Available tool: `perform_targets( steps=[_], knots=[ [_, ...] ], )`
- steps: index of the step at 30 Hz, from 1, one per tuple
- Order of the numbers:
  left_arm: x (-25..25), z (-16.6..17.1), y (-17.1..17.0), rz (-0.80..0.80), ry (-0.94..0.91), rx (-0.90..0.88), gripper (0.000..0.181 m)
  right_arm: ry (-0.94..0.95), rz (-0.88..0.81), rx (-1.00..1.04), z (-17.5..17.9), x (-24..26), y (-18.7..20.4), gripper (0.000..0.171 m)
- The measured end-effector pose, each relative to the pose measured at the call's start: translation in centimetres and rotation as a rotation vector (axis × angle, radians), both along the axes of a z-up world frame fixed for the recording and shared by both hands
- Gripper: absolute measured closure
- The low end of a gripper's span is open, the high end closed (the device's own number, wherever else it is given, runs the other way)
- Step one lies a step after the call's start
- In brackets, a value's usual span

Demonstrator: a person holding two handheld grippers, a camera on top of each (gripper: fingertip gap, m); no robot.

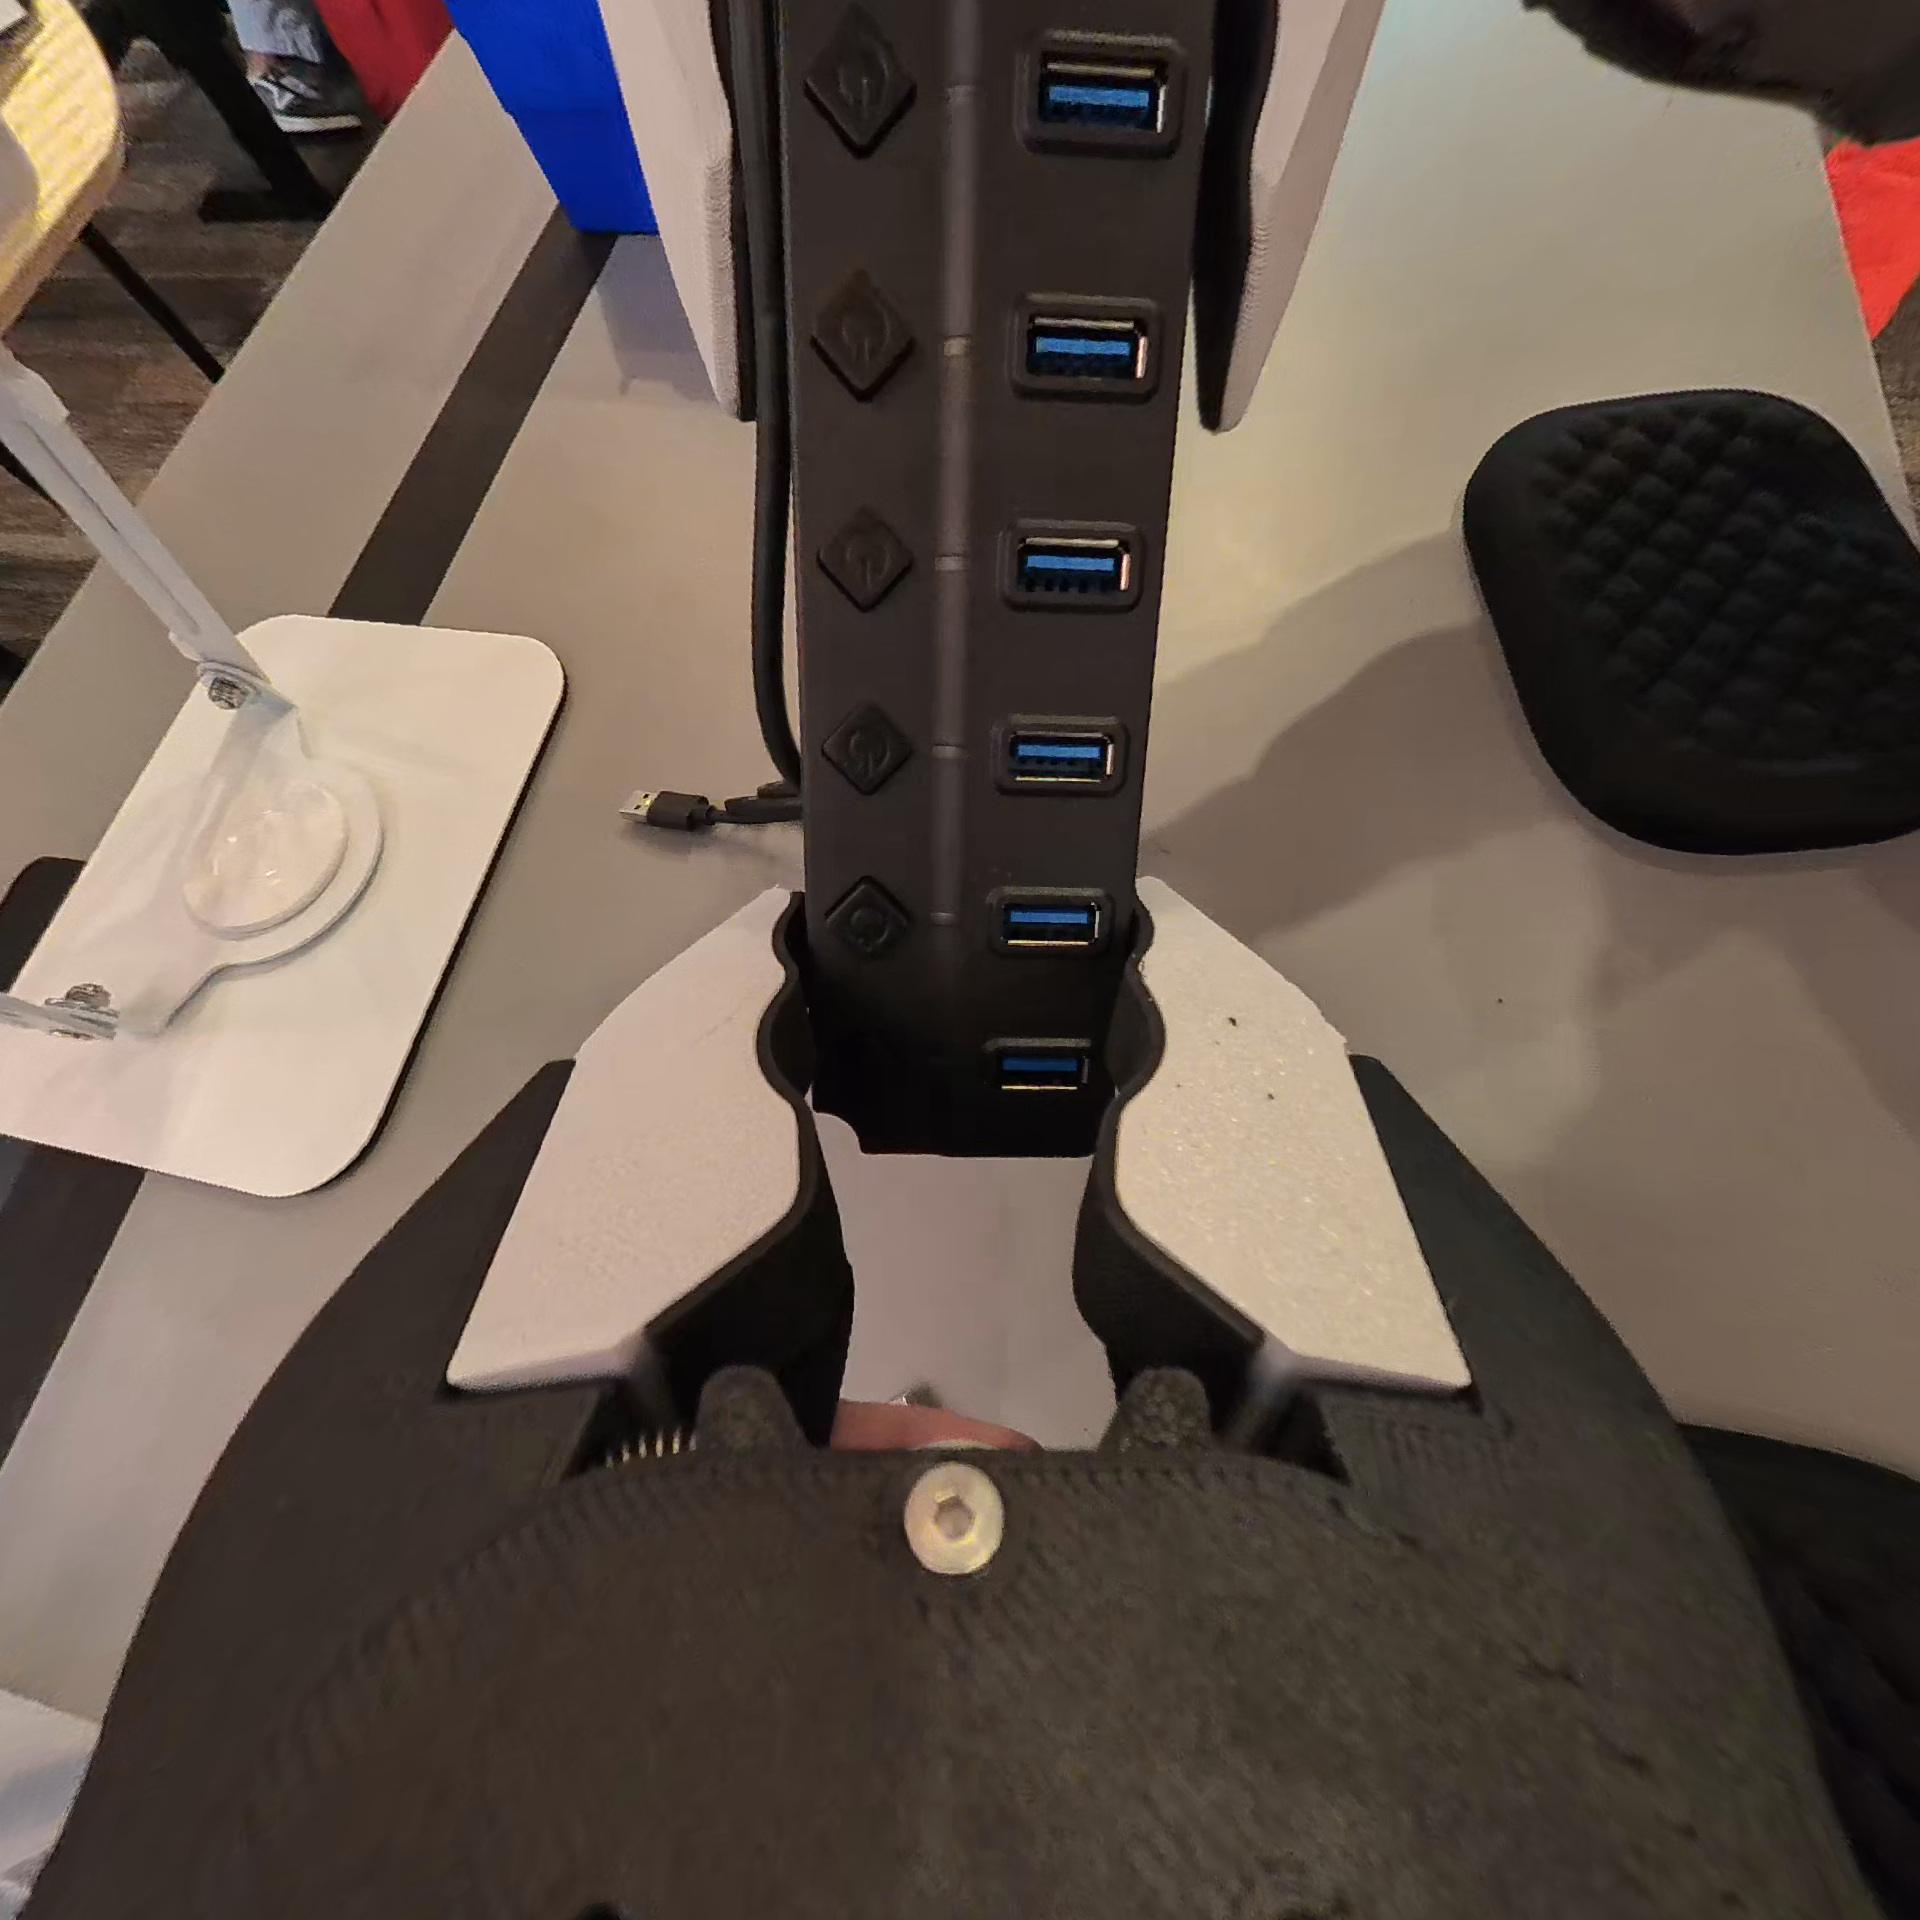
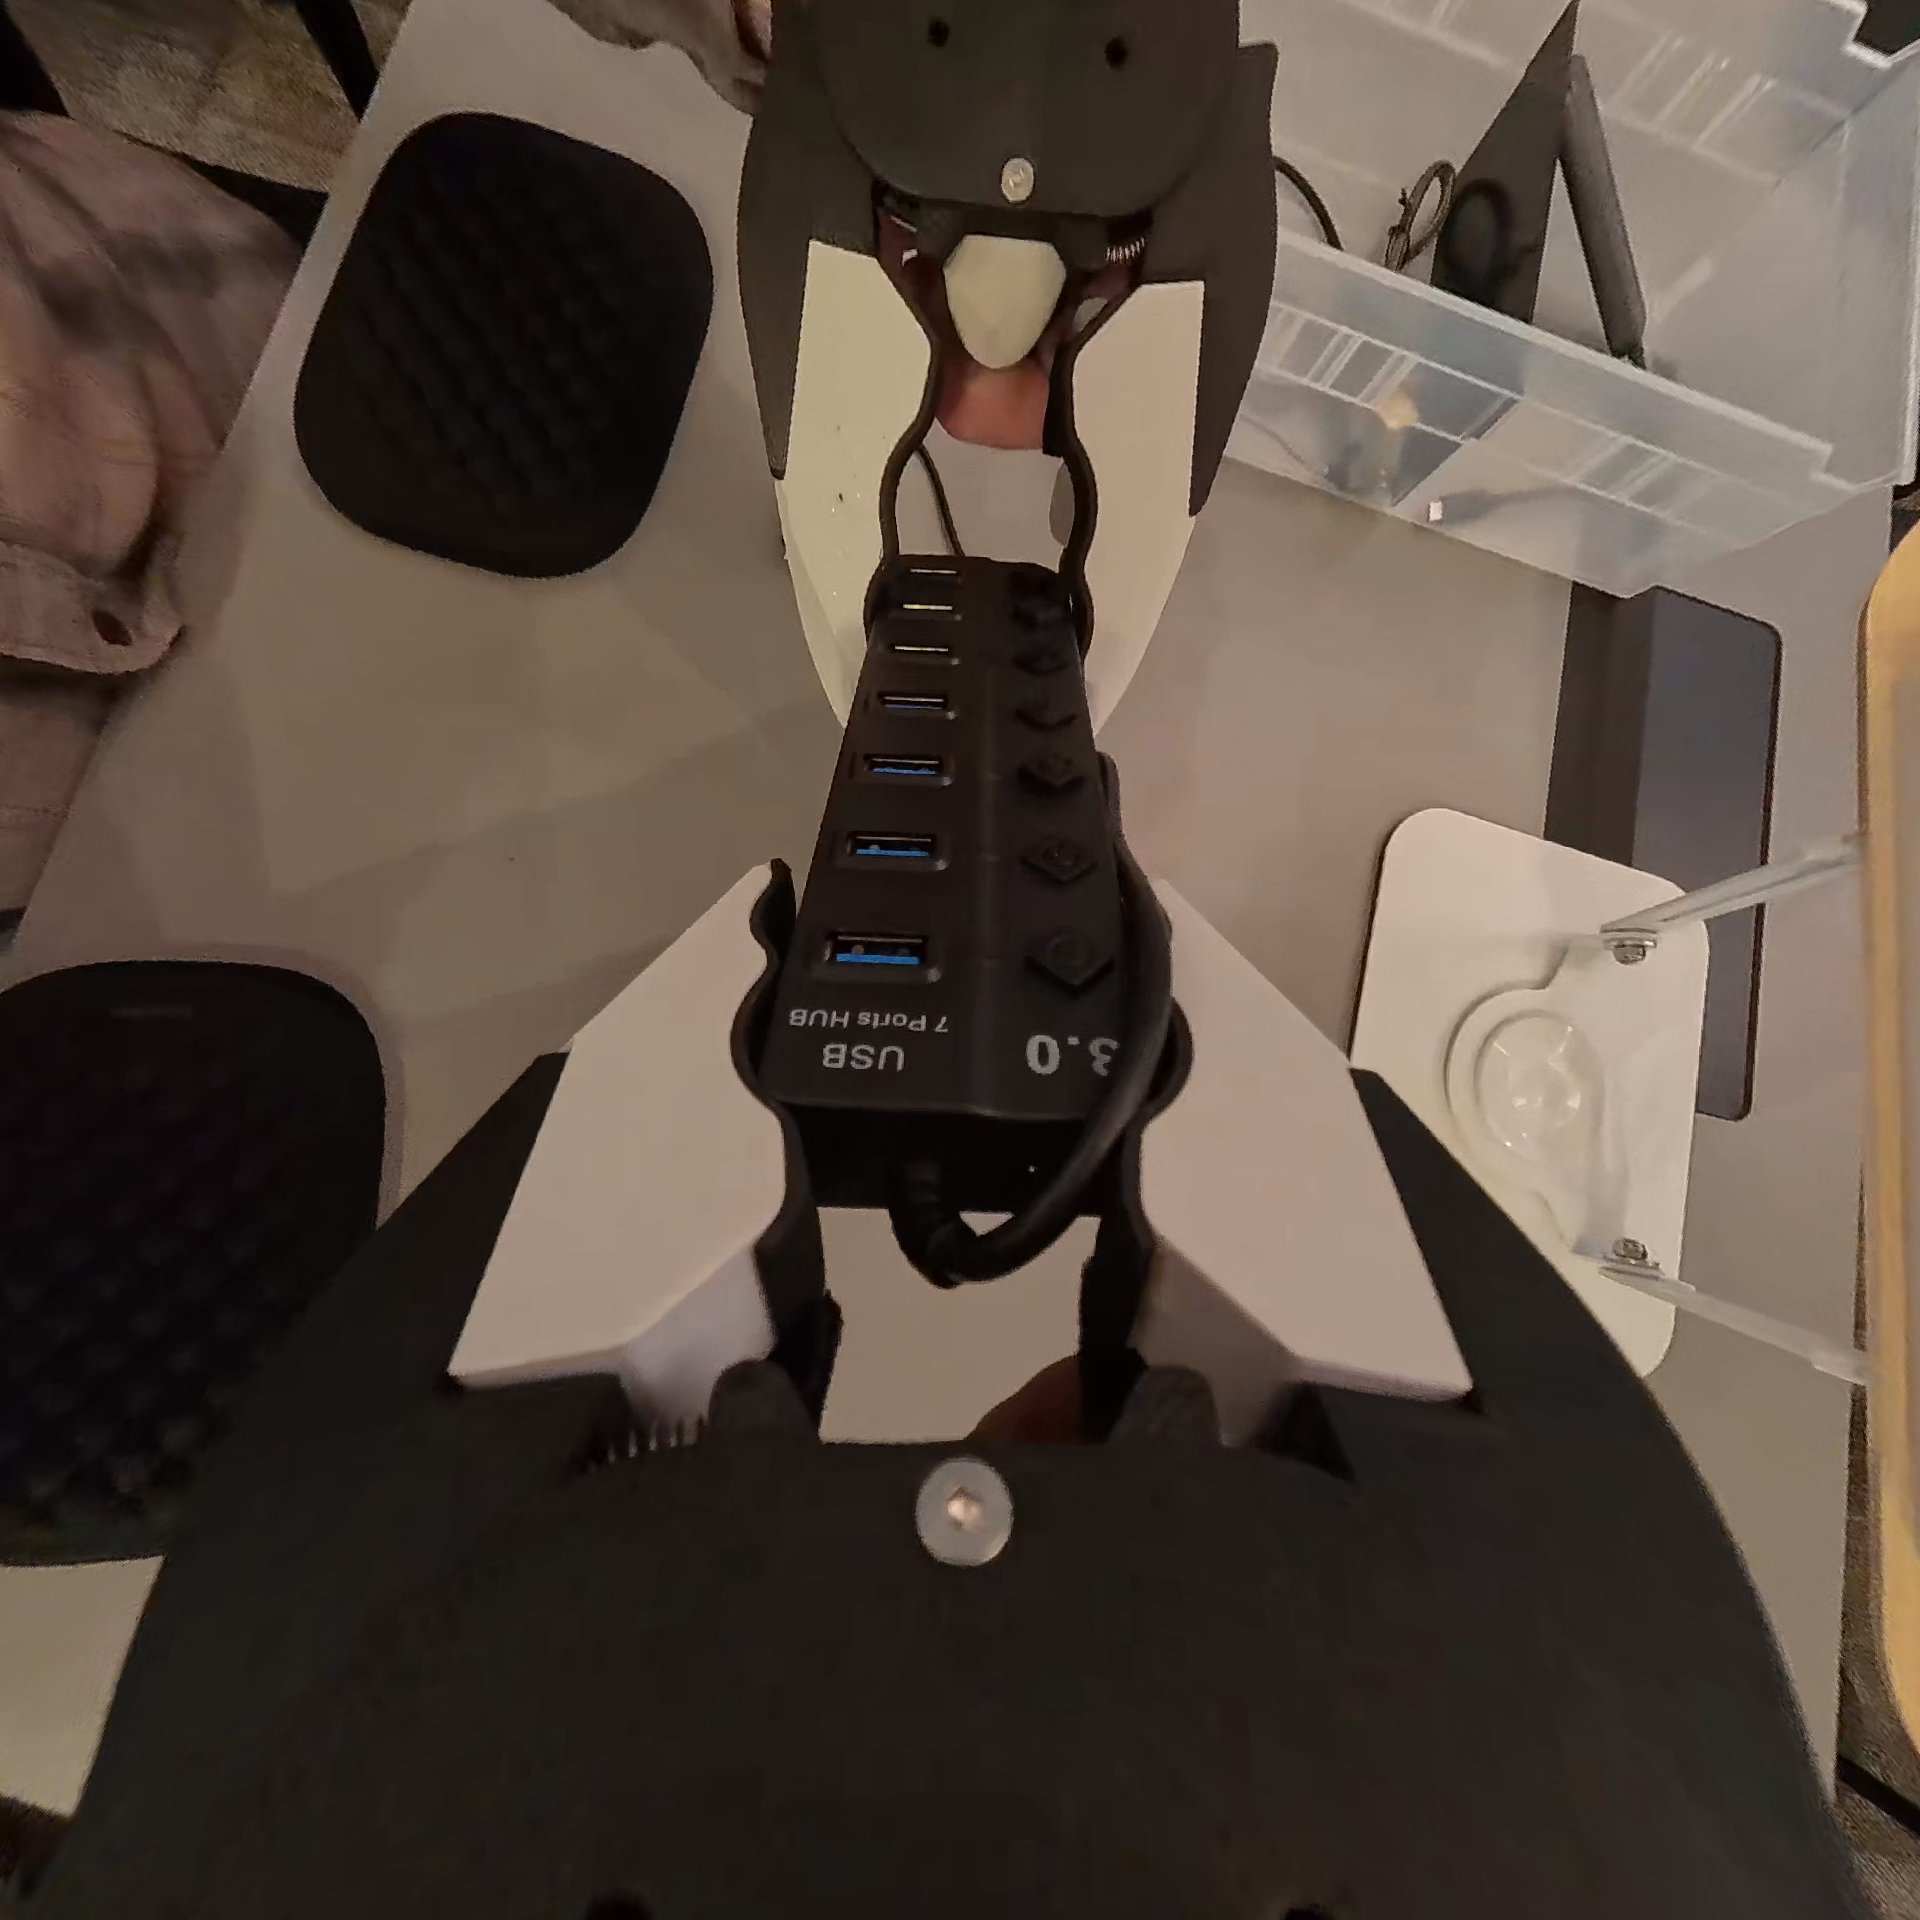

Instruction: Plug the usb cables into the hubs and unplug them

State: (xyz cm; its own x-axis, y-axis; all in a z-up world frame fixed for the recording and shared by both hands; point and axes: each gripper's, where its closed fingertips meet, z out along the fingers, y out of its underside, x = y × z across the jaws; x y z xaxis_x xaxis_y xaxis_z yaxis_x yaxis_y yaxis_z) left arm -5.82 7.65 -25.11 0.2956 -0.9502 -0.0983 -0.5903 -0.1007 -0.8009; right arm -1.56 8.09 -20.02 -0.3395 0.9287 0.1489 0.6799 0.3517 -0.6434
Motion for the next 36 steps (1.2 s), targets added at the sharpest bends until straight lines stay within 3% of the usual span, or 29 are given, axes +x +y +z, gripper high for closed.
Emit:
perform_targets(
  steps=[9,12,19,22,28,31,36],
  knots=[
    [0.7,0.7,0.5,0.014,-0.063,0.002,0.126,-0.013,0.023,0.002,1.5,0.1,0.5,0.110],
    [0.2,0.5,0.8,0.051,-0.026,0.013,0.106,-0.011,0.033,0.007,2.3,0.0,0.6,0.110],
    [-5.1,3.0,-0.4,0.162,0.041,0.099,0.107,-0.008,0.011,0.037,3.4,1.1,1.2,0.110],
    [-7.4,1.6,-1.7,0.228,0.116,0.080,0.112,-0.011,0.005,0.045,2.8,1.6,1.2,0.110],
    [-10.2,-4.8,-3.2,0.335,0.236,-0.067,0.120,0.009,0.010,0.028,1.3,2.1,0.3,0.110],
    [-10.4,-6.4,-3.3,0.344,0.201,-0.096,0.139,0.019,0.011,0.021,0.8,2.3,-0.1,0.110],
    [-11.5,-9.7,-2.4,0.391,0.408,0.018,0.137,0.042,0.009,0.007,0.4,2.7,-0.4,0.109]
  ],
)
